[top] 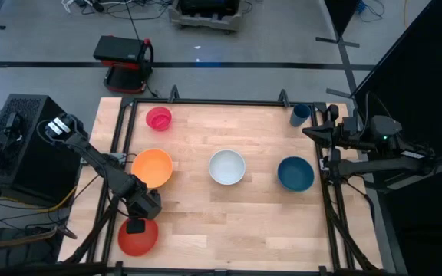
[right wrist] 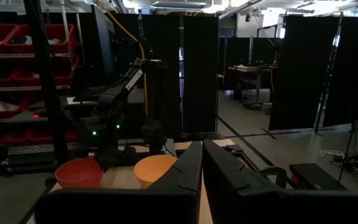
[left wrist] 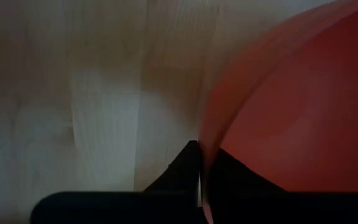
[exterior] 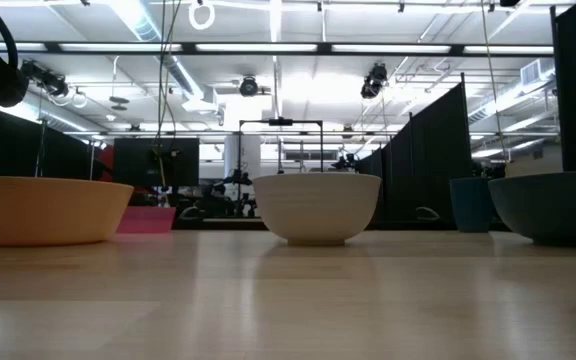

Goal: Nest bowls inside each other
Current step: Stack the dark orange bowl on the orange bowl

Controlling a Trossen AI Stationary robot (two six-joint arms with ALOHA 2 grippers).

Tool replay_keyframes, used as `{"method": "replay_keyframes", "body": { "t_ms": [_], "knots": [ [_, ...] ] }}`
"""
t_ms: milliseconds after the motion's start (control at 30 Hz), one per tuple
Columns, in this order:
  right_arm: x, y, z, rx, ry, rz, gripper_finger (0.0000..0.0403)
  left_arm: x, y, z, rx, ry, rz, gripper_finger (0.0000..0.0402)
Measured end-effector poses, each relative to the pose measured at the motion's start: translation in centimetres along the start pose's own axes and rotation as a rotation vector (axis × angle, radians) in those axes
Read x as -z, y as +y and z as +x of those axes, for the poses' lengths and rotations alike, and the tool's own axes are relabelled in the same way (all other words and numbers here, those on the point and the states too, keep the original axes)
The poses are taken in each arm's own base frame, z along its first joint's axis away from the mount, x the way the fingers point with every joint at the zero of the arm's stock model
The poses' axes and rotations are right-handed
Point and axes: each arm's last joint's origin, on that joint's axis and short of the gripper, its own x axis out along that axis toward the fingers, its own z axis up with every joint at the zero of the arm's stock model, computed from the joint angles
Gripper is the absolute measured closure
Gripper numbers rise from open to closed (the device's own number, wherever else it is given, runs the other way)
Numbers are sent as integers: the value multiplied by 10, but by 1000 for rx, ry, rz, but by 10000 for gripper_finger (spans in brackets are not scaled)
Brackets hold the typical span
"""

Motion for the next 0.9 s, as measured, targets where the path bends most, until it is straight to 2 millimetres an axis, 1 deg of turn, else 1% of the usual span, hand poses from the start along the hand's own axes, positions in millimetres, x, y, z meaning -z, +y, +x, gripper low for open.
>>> {"method": "replay_keyframes", "body": {
  "t_ms": [500,533,633,733,833,900],
  "knots": [
    [0,0,0,0,1,0,403,3,-2,-64,44,-117,-111,401],
    [0,0,0,0,1,0,403,4,-1,-72,42,-141,-131,402],
    [0,0,0,0,-1,0,403,12,12,-104,-16,-256,-270,402],
    [0,0,0,0,-2,0,403,25,27,-126,-79,-332,-401,402],
    [0,0,0,0,-3,0,403,38,42,-138,-129,-341,-513,402],
    [0,0,0,2,-4,1,403,39,49,-140,-149,-339,-574,402]
  ]
}}
